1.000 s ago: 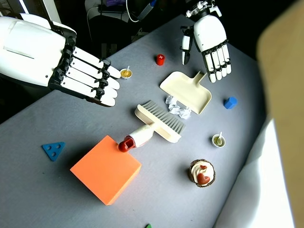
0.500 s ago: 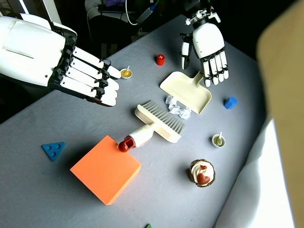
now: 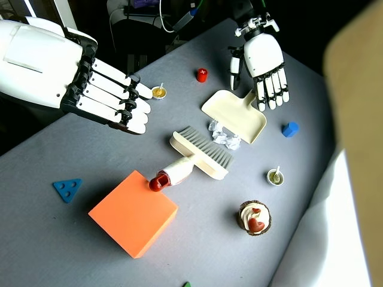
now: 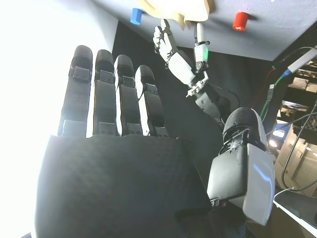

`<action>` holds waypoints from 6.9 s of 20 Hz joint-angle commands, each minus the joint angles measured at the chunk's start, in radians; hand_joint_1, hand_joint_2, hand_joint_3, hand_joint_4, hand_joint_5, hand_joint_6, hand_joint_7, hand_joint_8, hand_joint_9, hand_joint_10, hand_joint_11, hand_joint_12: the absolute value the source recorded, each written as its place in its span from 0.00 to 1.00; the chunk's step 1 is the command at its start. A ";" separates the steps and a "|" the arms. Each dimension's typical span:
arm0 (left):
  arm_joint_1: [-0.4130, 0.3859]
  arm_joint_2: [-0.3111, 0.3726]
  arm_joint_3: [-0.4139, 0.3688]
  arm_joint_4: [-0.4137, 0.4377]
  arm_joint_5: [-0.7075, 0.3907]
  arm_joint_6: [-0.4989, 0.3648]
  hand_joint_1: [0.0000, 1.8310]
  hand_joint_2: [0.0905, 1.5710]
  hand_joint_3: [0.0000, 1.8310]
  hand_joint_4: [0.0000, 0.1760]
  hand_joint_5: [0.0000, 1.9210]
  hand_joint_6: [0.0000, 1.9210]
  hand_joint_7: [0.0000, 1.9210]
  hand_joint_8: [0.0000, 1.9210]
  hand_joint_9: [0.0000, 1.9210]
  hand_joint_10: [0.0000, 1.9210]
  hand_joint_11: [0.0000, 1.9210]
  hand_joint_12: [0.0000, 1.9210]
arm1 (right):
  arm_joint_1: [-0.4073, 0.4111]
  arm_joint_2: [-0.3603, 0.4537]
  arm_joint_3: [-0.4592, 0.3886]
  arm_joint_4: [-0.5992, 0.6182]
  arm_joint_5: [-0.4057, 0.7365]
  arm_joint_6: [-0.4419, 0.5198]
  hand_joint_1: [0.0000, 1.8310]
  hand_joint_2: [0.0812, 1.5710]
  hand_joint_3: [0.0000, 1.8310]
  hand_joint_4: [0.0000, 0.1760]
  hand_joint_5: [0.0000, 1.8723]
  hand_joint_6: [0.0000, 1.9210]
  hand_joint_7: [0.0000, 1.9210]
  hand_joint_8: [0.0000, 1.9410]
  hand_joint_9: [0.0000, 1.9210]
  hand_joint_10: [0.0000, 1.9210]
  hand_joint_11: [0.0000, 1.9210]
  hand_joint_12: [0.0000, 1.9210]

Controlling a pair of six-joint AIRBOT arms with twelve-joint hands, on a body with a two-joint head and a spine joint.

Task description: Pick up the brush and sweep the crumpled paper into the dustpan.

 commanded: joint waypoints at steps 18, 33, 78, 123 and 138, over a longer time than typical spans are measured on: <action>0.039 -0.028 0.028 0.016 -0.102 0.008 0.42 0.67 0.00 0.00 0.25 0.01 0.12 0.00 0.08 0.00 0.05 0.00 | 0.010 0.006 -0.006 -0.007 -0.104 0.003 0.00 0.62 0.00 0.00 0.10 0.01 0.11 0.00 0.12 0.00 0.12 0.01; 0.043 -0.047 0.026 0.019 -0.126 0.008 0.57 0.74 0.00 0.00 0.45 0.61 0.11 0.00 0.07 0.00 0.05 0.01 | 0.010 0.006 -0.006 -0.007 -0.104 0.004 0.00 0.62 0.00 0.00 0.10 0.00 0.11 0.00 0.11 0.00 0.11 0.00; -0.085 -0.208 0.287 -0.069 -0.098 0.122 0.61 0.71 0.00 0.00 0.49 0.54 0.13 0.00 0.09 0.00 0.06 0.04 | -0.149 -0.726 0.264 0.608 -0.955 -1.365 0.42 0.59 0.00 0.00 0.02 0.00 0.04 0.00 0.06 0.00 0.09 0.00; -0.183 -0.271 0.343 0.002 -0.059 0.119 0.61 0.72 0.00 0.00 0.47 0.56 0.13 0.00 0.09 0.00 0.04 0.06 | -0.167 -1.106 0.771 0.648 -1.007 -1.245 0.62 0.65 0.00 0.00 0.42 0.01 0.47 0.02 0.46 0.03 0.36 0.11; -0.186 -0.271 0.343 0.001 -0.059 0.119 0.60 0.72 0.00 0.00 0.47 0.58 0.14 0.00 0.10 0.00 0.04 0.08 | -0.167 -1.034 0.763 0.644 -0.983 -1.277 0.79 0.76 0.00 0.48 0.48 1.00 0.56 1.00 0.71 1.00 0.80 1.00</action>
